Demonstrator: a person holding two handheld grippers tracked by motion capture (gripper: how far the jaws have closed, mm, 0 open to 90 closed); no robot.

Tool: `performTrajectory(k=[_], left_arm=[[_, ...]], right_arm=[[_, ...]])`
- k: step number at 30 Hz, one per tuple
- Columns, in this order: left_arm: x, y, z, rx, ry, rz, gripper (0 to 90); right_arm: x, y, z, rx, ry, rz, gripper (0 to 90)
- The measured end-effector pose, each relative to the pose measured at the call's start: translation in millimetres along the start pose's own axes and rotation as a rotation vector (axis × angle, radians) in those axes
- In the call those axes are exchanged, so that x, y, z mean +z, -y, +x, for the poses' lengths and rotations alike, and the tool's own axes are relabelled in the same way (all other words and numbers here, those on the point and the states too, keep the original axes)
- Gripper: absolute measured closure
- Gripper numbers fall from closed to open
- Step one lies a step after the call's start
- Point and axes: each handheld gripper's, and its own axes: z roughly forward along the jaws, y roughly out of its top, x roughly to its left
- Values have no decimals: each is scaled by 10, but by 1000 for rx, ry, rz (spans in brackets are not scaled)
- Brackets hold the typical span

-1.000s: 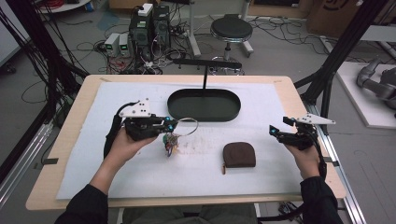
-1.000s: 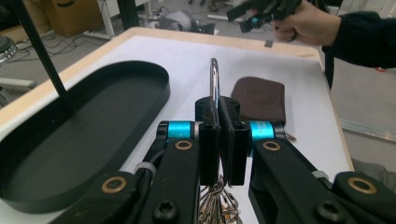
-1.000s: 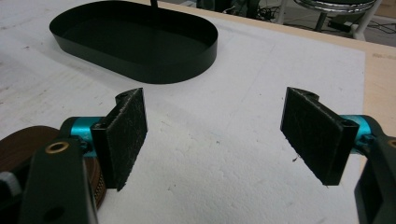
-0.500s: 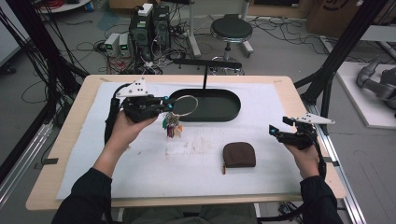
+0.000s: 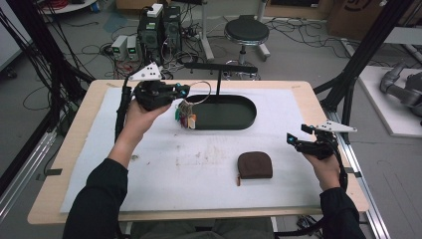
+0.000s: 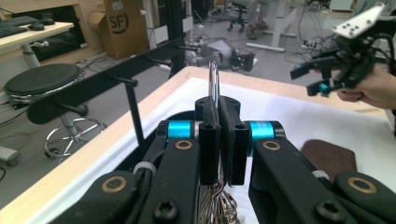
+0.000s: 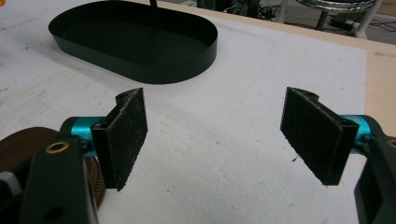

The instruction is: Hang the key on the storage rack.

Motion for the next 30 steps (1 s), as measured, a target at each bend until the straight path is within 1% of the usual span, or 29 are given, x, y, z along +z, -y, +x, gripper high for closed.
performTrajectory(k=[9, 11, 13, 15, 19, 21, 24, 26, 30], left_arm=[[111, -15, 185, -18, -56, 3, 863], [128, 4, 230, -30, -68, -12, 863], [144, 34, 285, -41, -87, -11, 863], [161, 61, 326, -54, -97, -7, 863], [201, 90, 409, -68, -121, 17, 863], [219, 100, 446, -76, -131, 18, 863], [251, 124, 489, -89, -145, 18, 863], [273, 145, 511, -96, -154, 18, 863], [317, 187, 557, -113, -165, 9, 862]], right_arm=[[2, -1, -3, 1, -2, -1, 236], [4, -1, -5, 1, -2, -3, 236], [4, -1, -5, 1, -2, -3, 235], [2, -1, -6, 1, -2, -2, 236], [2, -1, -9, 4, -1, -3, 236], [7, 0, -13, 1, -1, -2, 236], [10, 0, -7, 5, -1, -1, 236], [5, -1, -12, -2, -1, -4, 238], [-9, 0, -26, 10, -1, -9, 238]])
